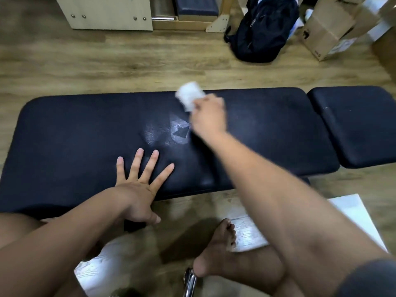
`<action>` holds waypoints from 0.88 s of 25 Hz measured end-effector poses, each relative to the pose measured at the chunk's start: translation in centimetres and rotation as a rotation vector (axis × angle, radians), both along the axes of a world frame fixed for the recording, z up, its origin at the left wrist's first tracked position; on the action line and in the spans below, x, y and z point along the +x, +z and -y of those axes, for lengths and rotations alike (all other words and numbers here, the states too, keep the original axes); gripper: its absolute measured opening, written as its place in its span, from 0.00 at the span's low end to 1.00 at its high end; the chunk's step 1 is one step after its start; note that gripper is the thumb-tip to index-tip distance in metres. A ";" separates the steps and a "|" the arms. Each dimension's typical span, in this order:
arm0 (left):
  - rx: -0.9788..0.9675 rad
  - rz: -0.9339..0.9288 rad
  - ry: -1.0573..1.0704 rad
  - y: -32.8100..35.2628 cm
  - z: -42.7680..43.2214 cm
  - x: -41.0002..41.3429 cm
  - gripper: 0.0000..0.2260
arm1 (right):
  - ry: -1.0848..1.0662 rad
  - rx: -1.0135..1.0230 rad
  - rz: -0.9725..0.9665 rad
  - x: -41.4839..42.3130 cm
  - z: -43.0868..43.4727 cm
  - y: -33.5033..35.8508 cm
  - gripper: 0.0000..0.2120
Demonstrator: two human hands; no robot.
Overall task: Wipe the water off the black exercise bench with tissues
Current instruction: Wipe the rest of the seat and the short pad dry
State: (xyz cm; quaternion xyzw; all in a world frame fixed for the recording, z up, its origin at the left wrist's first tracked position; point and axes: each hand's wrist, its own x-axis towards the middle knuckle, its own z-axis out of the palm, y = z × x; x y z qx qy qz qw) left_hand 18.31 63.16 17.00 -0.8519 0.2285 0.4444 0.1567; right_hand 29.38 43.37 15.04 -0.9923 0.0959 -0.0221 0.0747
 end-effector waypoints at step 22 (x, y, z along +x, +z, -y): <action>0.007 -0.009 -0.001 0.1 0.0 -0.2 0.56 | 0.446 0.096 -0.117 -1.0 -8.3 0.1 0.16</action>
